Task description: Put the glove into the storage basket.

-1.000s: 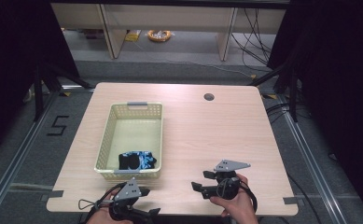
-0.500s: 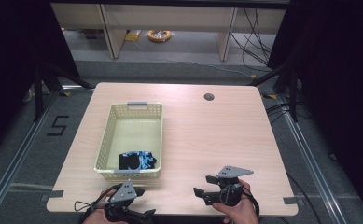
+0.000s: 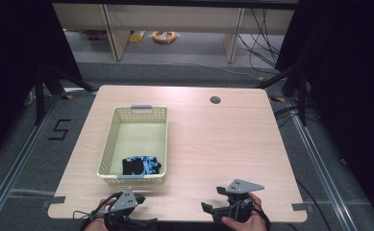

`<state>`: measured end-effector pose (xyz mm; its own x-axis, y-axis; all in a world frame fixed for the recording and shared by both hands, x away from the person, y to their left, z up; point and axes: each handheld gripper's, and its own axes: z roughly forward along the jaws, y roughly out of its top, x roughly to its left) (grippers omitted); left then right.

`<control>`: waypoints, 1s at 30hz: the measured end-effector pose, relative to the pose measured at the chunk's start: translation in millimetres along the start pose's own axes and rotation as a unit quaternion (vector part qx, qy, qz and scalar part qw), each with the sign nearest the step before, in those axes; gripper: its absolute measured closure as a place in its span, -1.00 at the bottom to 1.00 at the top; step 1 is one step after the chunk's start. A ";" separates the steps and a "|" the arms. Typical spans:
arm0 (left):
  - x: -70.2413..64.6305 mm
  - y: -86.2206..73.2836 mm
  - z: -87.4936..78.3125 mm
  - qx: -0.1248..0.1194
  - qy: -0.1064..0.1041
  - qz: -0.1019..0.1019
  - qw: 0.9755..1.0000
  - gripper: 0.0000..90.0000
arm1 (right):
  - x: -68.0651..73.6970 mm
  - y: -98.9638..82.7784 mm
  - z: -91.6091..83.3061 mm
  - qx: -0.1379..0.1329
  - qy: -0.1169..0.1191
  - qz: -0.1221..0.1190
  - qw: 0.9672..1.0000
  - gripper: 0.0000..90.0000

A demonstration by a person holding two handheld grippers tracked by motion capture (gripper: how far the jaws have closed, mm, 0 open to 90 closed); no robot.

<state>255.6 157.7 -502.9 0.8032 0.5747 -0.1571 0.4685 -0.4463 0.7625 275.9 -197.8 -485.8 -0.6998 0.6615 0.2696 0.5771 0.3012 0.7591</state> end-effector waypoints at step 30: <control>-1.4 -5.5 -6.9 -0.008 0.016 0.013 1.000 -0.59 | 11.5 -18.4 -6.0 0.029 -0.058 -0.053 0.997 -0.59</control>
<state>249.3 164.1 -502.5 0.8020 0.5857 -0.1171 0.4421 -0.4503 0.7758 254.7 -199.8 -493.1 -0.7071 0.6972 0.1176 0.5286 0.4109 0.7428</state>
